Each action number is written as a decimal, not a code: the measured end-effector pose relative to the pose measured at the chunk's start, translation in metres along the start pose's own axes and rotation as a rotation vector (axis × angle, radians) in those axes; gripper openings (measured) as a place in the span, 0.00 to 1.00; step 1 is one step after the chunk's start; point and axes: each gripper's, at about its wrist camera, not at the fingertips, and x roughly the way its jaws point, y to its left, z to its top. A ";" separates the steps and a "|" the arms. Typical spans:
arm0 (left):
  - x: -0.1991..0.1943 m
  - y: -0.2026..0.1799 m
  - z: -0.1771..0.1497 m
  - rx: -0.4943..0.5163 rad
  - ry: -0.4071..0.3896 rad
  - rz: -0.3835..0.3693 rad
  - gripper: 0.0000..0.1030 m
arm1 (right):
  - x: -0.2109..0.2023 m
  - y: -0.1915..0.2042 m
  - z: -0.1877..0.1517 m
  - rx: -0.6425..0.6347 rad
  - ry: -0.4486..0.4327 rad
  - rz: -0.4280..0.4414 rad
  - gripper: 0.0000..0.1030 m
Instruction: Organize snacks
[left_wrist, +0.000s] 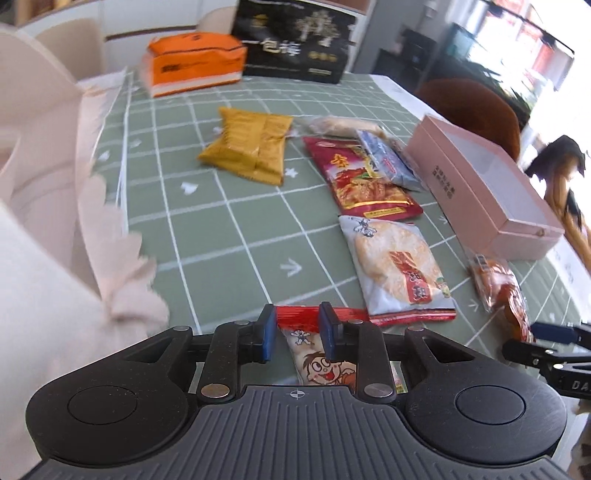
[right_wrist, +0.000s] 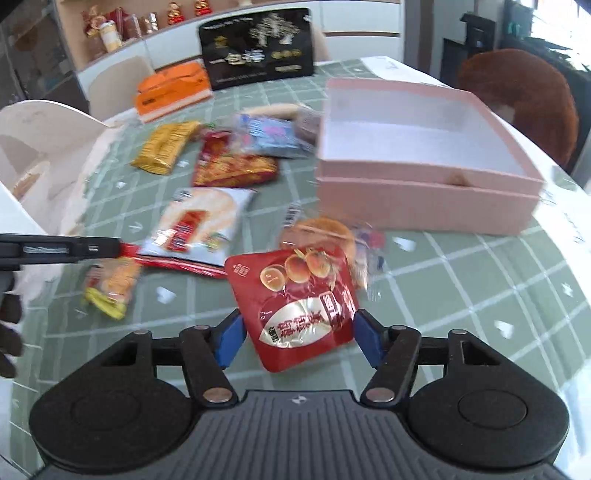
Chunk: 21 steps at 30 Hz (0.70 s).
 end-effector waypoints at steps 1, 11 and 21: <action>0.000 -0.002 -0.004 -0.020 -0.001 -0.006 0.28 | -0.001 -0.005 -0.002 0.003 -0.001 -0.021 0.62; 0.006 -0.069 -0.025 0.040 0.039 -0.196 0.29 | -0.008 -0.036 -0.021 0.081 0.037 -0.132 0.65; -0.011 -0.067 -0.024 0.079 0.019 -0.182 0.29 | -0.015 -0.026 -0.029 0.085 0.026 -0.116 0.68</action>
